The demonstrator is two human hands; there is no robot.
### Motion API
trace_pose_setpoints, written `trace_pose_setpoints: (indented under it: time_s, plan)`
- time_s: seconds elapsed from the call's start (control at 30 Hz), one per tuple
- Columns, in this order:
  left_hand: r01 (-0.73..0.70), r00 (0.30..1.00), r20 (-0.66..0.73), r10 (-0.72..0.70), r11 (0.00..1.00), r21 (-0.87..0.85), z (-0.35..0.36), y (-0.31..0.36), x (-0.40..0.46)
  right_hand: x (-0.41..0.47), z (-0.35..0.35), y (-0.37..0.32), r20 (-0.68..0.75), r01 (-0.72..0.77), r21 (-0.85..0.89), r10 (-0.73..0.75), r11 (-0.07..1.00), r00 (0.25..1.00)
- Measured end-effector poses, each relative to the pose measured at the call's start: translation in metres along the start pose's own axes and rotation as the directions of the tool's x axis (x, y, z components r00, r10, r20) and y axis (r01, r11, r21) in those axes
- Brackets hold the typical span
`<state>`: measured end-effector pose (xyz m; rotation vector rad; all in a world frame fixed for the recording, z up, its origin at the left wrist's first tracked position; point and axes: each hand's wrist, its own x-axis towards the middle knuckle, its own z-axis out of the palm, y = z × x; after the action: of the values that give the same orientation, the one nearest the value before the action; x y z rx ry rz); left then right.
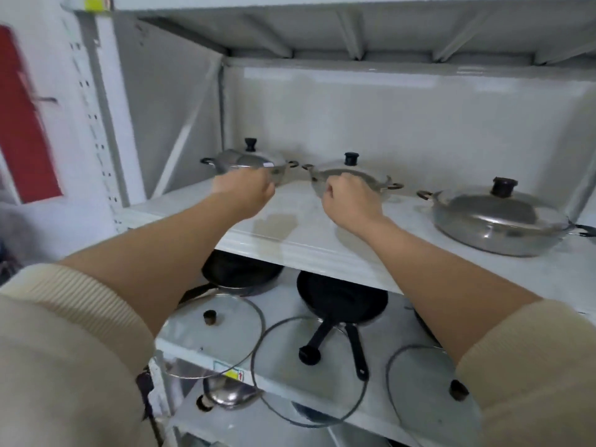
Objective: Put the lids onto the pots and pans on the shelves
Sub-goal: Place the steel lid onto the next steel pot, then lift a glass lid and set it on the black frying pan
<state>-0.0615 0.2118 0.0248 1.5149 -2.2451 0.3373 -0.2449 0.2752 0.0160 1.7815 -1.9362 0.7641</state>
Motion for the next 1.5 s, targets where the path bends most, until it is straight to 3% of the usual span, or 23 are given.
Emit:
trace_pose_setpoints:
  time_s: [0.27, 0.53, 0.7, 0.83, 0.97, 1.1, 1.23, 1.5]
  plan:
    - [-0.007, 0.996, 0.087, 0.002, 0.998, 0.063, 0.011, -0.162, -0.067, -0.032, 0.063, -0.160, 0.103, -0.049, 0.070, 0.041, 0.996, 0.994]
    - [0.002, 0.972, 0.233, -0.004, 1.000, 0.009, 0.054, -0.242, -0.102, -0.068, 0.111, -0.236, 0.231, -0.134, 0.049, 0.119, 0.990, 0.966]
    - [0.003, 0.947, 0.321, 0.006, 1.000, -0.026, 0.133, -0.262, -0.102, -0.088, 0.185, -0.242, 0.325, -0.194, 0.032, 0.173, 0.980, 0.930]
    - [-0.025, 0.958, 0.283, 0.046, 0.997, -0.078, 0.155, -0.256, -0.094, -0.092, 0.209, -0.237, 0.287, -0.153, 0.025, 0.139, 0.988, 0.948]
    - [-0.082, 0.948, 0.308, 0.087, 0.996, -0.029, 0.227, -0.252, -0.071, -0.085, 0.281, -0.226, 0.322, -0.139, 0.047, 0.117, 0.989, 0.939]
    - [-0.053, 0.956, 0.284, 0.072, 0.996, -0.074, 0.299, -0.255, -0.046, -0.080, 0.350, -0.214, 0.320, -0.109, 0.043, 0.090, 0.993, 0.943]
    - [-0.016, 0.935, 0.351, 0.052, 0.994, -0.106, 0.366, -0.260, -0.036, -0.080, 0.418, -0.199, 0.352, -0.090, -0.012, 0.089, 0.996, 0.932]
    - [0.024, 0.911, 0.412, -0.003, 0.999, -0.047, 0.437, -0.273, -0.020, -0.083, 0.508, -0.191, 0.511, -0.154, -0.079, 0.173, 0.985, 0.842]
